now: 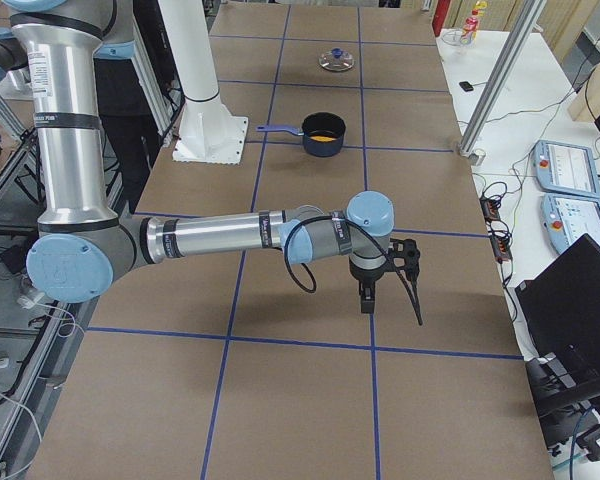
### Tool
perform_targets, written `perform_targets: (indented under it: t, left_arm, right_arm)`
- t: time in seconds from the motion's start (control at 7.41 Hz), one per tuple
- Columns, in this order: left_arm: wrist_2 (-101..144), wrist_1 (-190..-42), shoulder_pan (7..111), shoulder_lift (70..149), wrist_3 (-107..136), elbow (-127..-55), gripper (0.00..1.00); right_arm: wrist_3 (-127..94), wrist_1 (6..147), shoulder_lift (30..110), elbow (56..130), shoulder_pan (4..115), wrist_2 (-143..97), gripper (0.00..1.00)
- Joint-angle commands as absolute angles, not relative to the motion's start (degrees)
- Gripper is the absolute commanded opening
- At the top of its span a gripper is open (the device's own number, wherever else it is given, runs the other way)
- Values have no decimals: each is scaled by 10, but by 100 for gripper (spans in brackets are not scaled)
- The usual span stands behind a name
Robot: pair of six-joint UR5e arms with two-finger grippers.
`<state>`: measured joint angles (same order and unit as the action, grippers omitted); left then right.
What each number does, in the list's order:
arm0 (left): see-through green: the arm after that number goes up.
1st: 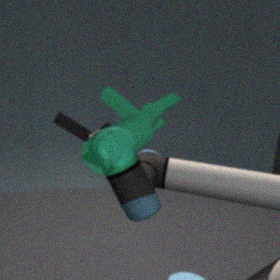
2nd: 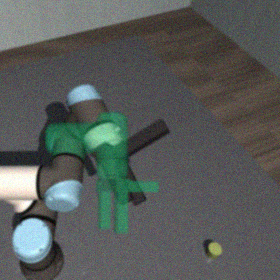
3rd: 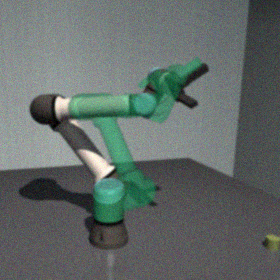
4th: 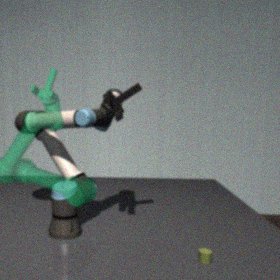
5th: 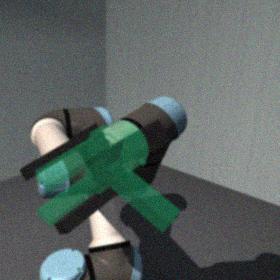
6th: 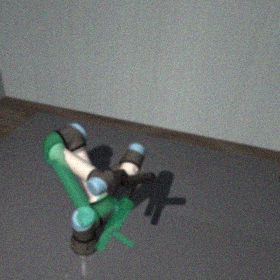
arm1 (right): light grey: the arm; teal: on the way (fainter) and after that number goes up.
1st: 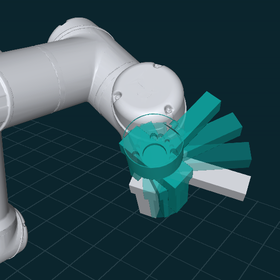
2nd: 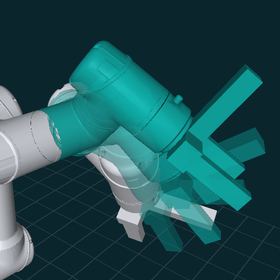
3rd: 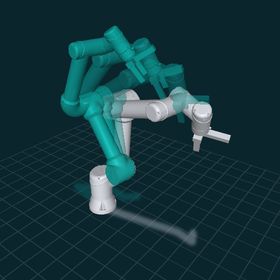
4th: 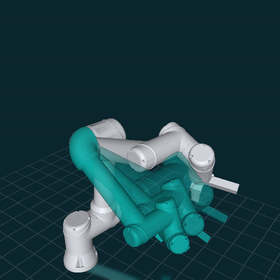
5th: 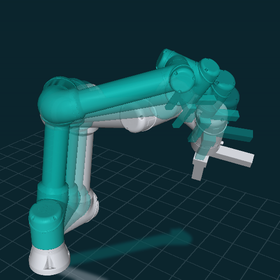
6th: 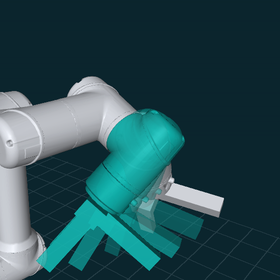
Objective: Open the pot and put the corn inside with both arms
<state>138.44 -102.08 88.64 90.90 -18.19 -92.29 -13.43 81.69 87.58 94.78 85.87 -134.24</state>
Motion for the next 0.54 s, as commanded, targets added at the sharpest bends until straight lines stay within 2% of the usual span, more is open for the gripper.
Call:
perform_targets:
  t: [0.0, 0.4]
  left_arm:
    - [1384, -1020, 887, 908, -182, -927, 97]
    - [1385, -1018, 888, 909, -177, -939, 97]
  right_arm:
    - [-134, 807, 879, 951, 869, -1348, 100]
    - [-134, 809, 874, 948, 869, -1352, 100]
